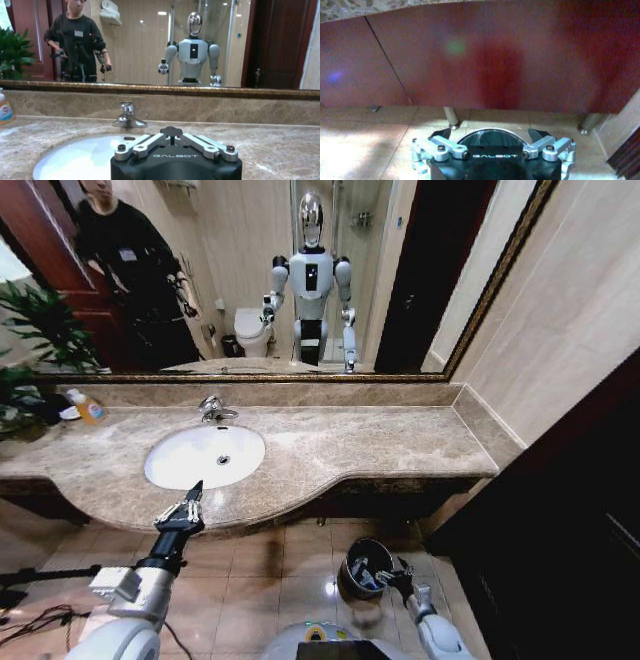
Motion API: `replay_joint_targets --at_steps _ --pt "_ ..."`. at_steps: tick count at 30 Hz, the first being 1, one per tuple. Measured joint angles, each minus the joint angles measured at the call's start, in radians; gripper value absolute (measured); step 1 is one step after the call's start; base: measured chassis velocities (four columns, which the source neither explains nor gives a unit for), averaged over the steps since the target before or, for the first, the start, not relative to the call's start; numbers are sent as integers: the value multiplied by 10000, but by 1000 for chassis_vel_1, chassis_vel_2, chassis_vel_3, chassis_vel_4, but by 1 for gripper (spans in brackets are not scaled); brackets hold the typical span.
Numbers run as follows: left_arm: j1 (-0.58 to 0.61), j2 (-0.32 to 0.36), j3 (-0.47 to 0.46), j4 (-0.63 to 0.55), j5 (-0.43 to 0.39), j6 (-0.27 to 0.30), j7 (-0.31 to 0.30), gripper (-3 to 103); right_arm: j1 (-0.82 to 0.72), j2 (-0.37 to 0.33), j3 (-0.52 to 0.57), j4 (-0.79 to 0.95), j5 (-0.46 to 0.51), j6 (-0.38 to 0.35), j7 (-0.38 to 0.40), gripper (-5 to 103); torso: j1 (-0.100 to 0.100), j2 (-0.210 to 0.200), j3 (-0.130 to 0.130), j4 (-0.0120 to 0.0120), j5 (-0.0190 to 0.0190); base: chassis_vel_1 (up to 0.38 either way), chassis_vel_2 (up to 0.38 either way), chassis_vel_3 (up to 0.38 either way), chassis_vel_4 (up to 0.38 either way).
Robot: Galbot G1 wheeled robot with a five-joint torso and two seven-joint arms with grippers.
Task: Pick up the trash from the sink and place it in the trash bin.
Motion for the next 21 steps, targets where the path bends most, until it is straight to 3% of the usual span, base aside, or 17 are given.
replay_joint_targets --at_steps 8,12,21 --pt "0 0 0 0 0 0 0 0 -107 237 4 279 660 -150 110 100 0 0 0 0 3 0 0 0 0" --pt "0 0 0 0 0 0 0 0 -423 280 28 1158 910 -295 317 100 0 0 0 0 0 0 0 0 0" --pt "0 0 0 0 0 0 0 0 -1376 103 205 3363 946 161 941 100 0 0 0 -1 0 0 0 0 0"
